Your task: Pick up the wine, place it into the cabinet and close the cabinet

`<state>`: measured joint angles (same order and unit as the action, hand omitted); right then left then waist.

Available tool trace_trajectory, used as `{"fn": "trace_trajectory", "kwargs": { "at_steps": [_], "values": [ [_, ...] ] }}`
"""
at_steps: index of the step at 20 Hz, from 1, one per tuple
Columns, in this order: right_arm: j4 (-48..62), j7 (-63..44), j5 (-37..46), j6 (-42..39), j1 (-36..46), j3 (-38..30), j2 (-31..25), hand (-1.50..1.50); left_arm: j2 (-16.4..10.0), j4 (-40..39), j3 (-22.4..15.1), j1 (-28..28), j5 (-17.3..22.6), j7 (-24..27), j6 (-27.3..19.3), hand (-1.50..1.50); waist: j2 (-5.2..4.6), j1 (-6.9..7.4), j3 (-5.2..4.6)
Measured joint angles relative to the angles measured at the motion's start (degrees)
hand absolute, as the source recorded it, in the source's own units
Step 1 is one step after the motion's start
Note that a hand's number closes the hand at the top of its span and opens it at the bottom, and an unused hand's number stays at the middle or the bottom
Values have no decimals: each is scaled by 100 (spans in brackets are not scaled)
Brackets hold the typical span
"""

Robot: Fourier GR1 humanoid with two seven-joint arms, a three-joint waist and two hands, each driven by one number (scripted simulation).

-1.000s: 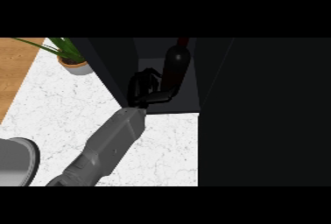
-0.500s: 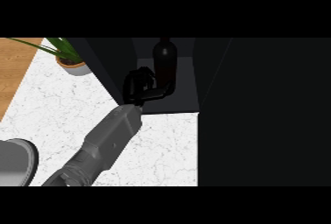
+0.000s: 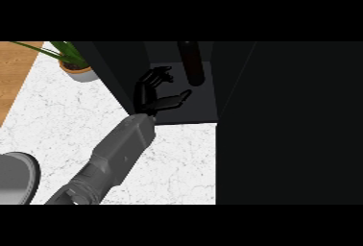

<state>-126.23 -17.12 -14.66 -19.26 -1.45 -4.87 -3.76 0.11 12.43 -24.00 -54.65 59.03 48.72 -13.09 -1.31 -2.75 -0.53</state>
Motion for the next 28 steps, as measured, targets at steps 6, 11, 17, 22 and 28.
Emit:
{"fn": "trace_trajectory", "kwargs": {
  "at_steps": [6,11,17,22,28],
  "values": [
    [-36,70,-5,-44,-141,-47,-11,-150,0,309,-102,138,-140,123,121,-150,10,79,-17],
    [-251,-55,36,-10,-244,-11,-27,-150,-4,746,-221,347,-239,95,-112,-150,53,168,-10],
    [-401,-163,81,100,-300,72,57,-150,-99,1856,-540,948,-508,-179,-381,-150,142,334,23],
    [-459,-205,60,108,-343,16,28,-150,-535,3500,-1014,1718,-793,-733,-799,-150,193,433,46],
    [-575,-293,87,175,-325,100,76,-150,-1328,5874,-1520,2739,-1114,-1399,-1400,-150,203,451,56]
  ]
}}
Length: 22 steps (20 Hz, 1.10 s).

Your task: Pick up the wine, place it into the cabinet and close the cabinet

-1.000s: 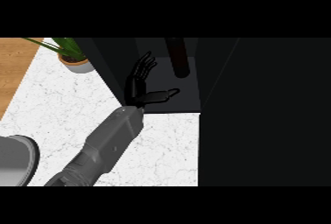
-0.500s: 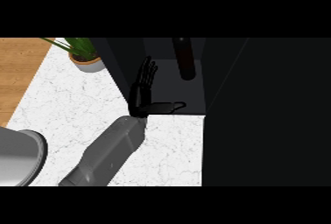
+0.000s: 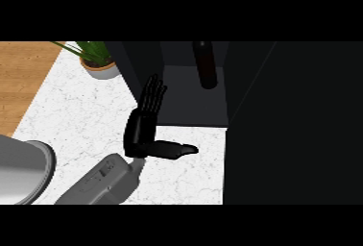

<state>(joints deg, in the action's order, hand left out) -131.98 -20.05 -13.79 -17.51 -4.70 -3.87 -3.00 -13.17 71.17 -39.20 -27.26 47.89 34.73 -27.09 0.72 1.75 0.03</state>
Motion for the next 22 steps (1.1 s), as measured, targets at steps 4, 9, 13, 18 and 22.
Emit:
{"fn": "trace_trajectory", "kwargs": {
  "at_steps": [4,9,13,18,22],
  "values": [
    [-89,-156,80,112,153,117,26,-150,-457,1386,-210,701,-250,-341,-427,-150,-21,-43,0],
    [-155,-213,9,-9,123,102,-98,150,-800,2746,-330,1381,-592,-751,-879,-150,-43,-111,0],
    [-80,-133,88,-359,113,167,-338,150,-1111,3538,-386,2030,-827,-717,-1013,-150,-49,-111,-1],
    [-155,-287,-183,-1039,8,460,-783,150,-1547,4080,-65,2581,-856,-687,-1054,-150,-52,-99,-2],
    [-397,-644,-359,-1222,-186,907,-881,150,-1953,4582,228,3157,-873,-627,-1030,-150,-48,-105,-5]
  ]
}}
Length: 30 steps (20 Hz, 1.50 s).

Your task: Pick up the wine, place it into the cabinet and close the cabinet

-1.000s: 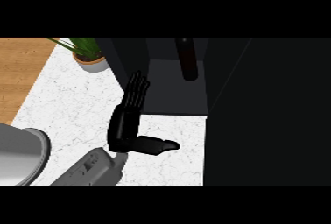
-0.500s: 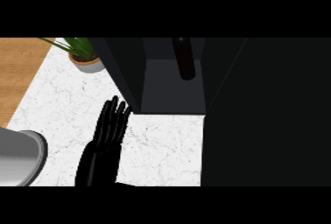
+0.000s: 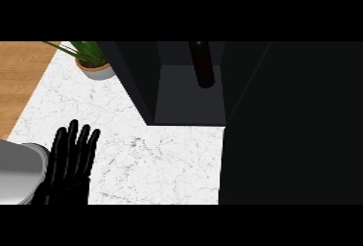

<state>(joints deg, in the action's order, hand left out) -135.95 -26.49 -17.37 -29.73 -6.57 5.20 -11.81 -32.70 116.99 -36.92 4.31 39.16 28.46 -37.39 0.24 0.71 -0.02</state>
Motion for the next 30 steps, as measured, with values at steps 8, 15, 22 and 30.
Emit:
{"fn": "trace_trajectory", "kwargs": {
  "at_steps": [8,15,22,30],
  "values": [
    [-80,-569,-48,295,-133,1206,328,150,-722,804,888,1575,369,539,660,-150,7,40,-7],
    [-126,-1023,589,936,258,2458,891,150,-1194,1107,1927,2829,918,909,1630,-150,34,86,-12],
    [125,-1347,1831,2029,1573,3392,1113,150,-1466,1148,2909,3569,1374,1021,2499,-150,26,115,-12],
    [1426,-1444,2106,3438,3474,3540,1168,150,-1502,1049,3768,4065,1723,928,3423,-150,1,136,-8]
  ]
}}
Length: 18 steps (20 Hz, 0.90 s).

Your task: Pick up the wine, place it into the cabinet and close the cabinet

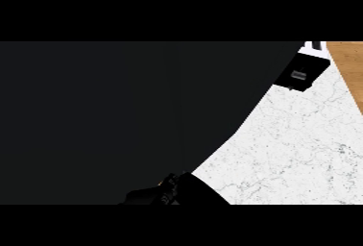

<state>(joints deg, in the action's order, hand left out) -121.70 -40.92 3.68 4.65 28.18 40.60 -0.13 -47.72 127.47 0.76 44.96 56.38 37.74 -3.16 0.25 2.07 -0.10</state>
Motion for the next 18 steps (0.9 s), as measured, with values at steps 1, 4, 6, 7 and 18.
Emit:
{"fn": "trace_trajectory", "kwargs": {
  "at_steps": [1,4,6,7,18],
  "values": [
    [249,70,-21,126,217,-58,3,150,-1,-39,95,38,36,-12,130,-150,-3,9,0],
    [927,226,-138,371,860,-296,8,150,4,-80,361,102,184,-164,345,-150,-15,9,2],
    [1330,339,-270,502,1226,-459,9,150,72,-69,468,121,214,-255,418,-150,-20,-4,4],
    [1540,391,-326,490,1412,-594,10,150,103,-26,512,146,207,-296,446,-150,-22,-6,4],
    [3719,1558,-380,68,2431,-1764,-12,150,273,205,664,-162,217,-1121,398,-150,-44,-92,0]
  ]
}}
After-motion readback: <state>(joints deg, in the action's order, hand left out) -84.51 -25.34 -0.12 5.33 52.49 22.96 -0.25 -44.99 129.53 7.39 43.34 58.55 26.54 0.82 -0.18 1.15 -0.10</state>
